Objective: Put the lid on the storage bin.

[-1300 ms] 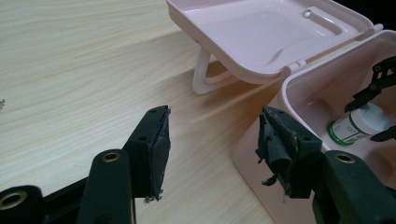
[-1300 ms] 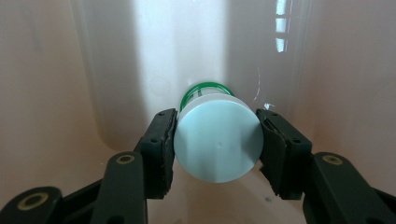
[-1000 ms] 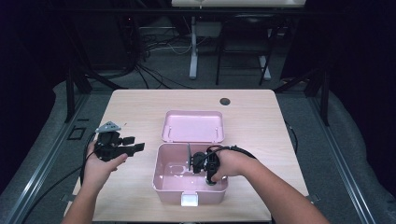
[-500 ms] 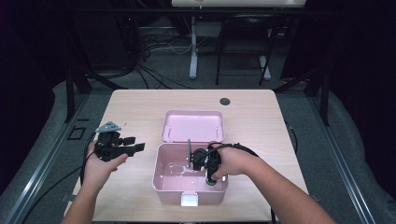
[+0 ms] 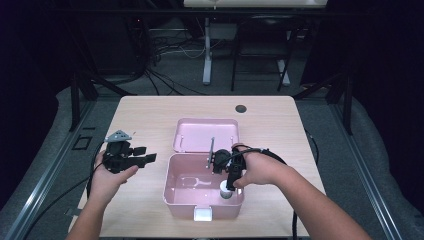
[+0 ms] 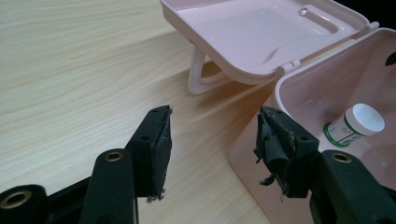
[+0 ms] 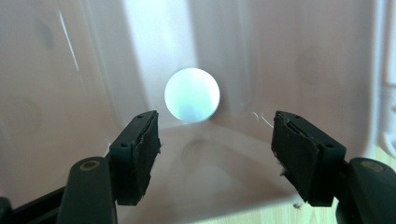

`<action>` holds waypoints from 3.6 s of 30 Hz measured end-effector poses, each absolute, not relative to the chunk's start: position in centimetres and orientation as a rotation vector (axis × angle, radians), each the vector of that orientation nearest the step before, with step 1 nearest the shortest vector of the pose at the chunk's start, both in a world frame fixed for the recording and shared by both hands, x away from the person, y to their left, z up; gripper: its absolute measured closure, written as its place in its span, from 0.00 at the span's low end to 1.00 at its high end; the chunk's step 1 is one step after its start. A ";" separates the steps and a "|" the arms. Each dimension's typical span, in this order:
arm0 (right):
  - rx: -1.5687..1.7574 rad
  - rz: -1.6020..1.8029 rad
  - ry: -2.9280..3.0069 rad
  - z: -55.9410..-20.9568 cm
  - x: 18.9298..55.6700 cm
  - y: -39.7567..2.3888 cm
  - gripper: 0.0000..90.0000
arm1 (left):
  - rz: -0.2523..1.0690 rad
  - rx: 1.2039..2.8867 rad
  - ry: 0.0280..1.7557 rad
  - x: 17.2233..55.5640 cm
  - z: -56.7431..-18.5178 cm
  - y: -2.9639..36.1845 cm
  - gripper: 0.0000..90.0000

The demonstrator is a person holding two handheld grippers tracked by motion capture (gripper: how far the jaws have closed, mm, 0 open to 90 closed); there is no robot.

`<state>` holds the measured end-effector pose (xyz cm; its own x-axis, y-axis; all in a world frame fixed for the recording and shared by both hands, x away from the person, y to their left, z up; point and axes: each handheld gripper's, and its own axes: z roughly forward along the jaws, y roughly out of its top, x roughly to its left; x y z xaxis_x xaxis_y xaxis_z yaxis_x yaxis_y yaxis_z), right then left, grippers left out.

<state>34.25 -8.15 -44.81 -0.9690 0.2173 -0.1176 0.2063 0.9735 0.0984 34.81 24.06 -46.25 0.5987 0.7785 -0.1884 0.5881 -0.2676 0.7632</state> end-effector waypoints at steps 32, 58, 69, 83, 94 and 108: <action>0.661 0.357 2.843 -42.1 35.6 -11.8 0.33 | 0.278 2.068 0.988 34.0 -45.8 21.3 0.41; 0.922 0.620 2.638 -40.8 37.0 -13.2 0.62 | 0.224 2.091 0.891 33.4 -46.1 20.1 0.63; 1.078 0.676 2.529 -41.5 38.7 -14.1 0.66 | 0.211 2.108 0.894 33.3 -46.4 19.6 0.74; 1.319 0.696 2.398 -42.9 41.7 -13.9 0.68 | 0.180 2.100 0.902 33.3 -46.5 19.4 0.83; 1.476 0.714 2.327 -43.2 43.7 -14.3 0.71 | 0.183 2.099 0.905 33.2 -46.5 19.3 0.83; 1.609 0.694 2.278 -44.2 45.7 -14.5 0.73 | 0.186 2.099 0.905 33.2 -46.5 19.3 0.83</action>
